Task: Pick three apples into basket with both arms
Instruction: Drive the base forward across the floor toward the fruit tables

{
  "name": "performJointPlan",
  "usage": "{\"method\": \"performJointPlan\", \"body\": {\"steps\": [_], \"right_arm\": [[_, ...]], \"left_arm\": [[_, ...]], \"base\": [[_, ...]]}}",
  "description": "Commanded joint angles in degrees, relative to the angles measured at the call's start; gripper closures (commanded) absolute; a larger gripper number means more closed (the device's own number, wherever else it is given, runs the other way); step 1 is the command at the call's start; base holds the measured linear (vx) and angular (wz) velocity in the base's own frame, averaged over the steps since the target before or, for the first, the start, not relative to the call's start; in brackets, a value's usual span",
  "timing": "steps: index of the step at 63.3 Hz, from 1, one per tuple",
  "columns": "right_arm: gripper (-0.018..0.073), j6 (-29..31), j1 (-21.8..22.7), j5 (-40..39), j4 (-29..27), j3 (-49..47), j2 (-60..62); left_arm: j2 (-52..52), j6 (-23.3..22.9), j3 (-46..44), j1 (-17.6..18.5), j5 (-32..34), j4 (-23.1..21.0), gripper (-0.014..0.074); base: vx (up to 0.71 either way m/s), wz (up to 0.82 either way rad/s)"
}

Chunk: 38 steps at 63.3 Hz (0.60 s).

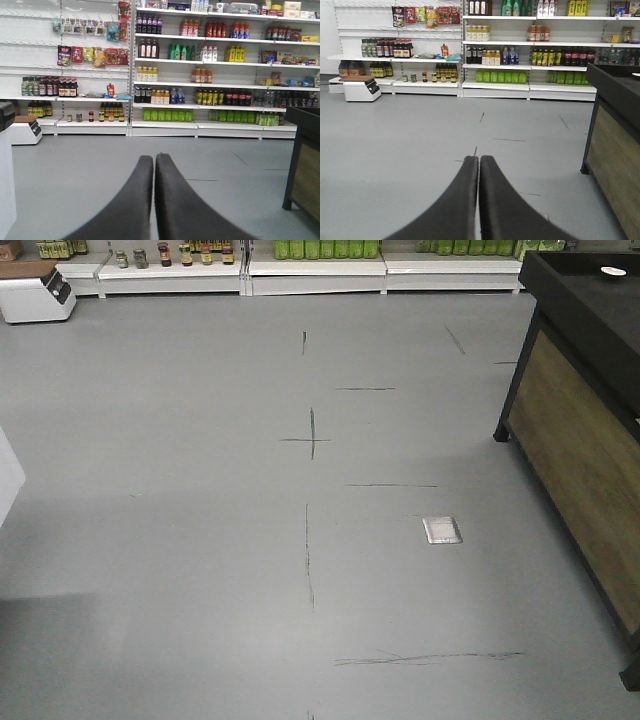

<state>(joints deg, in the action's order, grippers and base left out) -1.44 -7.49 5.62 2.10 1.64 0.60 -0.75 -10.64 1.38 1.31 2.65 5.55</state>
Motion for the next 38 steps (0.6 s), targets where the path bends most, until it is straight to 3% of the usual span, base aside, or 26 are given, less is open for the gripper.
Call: {"method": "performJointPlan", "body": {"steps": [1, 38], "right_arm": [[0.0568, 0.46, 0.08, -4.42, 0.51, 0.77, 0.62], [0.0568, 0.46, 0.08, -4.42, 0.46, 0.77, 0.62]], "left_arm": [[-0.83, -0.53, 1.32, -0.17, 3.95, -0.6, 0.0603], [-0.83, -0.53, 1.32, -0.17, 3.95, -0.6, 0.0603]], "base": [[0.0, 0.0], [0.0, 0.0]]}}
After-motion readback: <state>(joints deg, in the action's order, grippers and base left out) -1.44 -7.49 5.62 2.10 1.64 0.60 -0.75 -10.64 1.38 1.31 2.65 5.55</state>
